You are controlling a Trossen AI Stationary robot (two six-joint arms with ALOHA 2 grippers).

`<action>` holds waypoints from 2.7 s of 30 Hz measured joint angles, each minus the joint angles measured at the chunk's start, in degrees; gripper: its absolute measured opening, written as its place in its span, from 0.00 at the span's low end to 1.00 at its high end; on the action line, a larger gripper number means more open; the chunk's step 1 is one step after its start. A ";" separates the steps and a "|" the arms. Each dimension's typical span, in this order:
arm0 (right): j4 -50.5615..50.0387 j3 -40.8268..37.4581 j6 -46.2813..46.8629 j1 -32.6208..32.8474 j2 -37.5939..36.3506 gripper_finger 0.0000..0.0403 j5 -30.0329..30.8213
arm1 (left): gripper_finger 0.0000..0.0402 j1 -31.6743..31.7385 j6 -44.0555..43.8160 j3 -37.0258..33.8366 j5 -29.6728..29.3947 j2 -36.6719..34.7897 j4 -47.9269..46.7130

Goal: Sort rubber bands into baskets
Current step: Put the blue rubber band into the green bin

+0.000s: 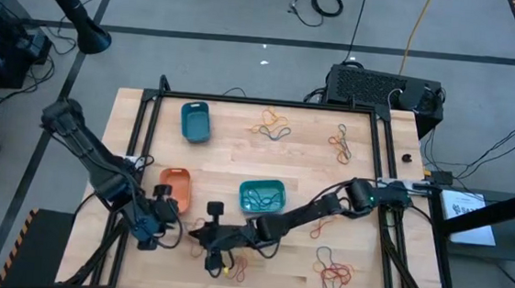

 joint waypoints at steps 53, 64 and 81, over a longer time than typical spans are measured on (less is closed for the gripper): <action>-18.52 -0.04 2.51 0.65 -4.20 0.47 0.88 | 0.01 5.60 12.61 16.17 0.27 6.31 -10.93; -40.22 -0.01 17.52 4.26 -10.27 0.49 0.90 | 0.00 4.87 11.39 31.33 -5.78 4.20 -18.12; -17.52 -0.02 -1.29 4.52 -8.39 0.49 1.23 | 0.00 3.62 13.33 32.31 -1.08 4.94 -10.72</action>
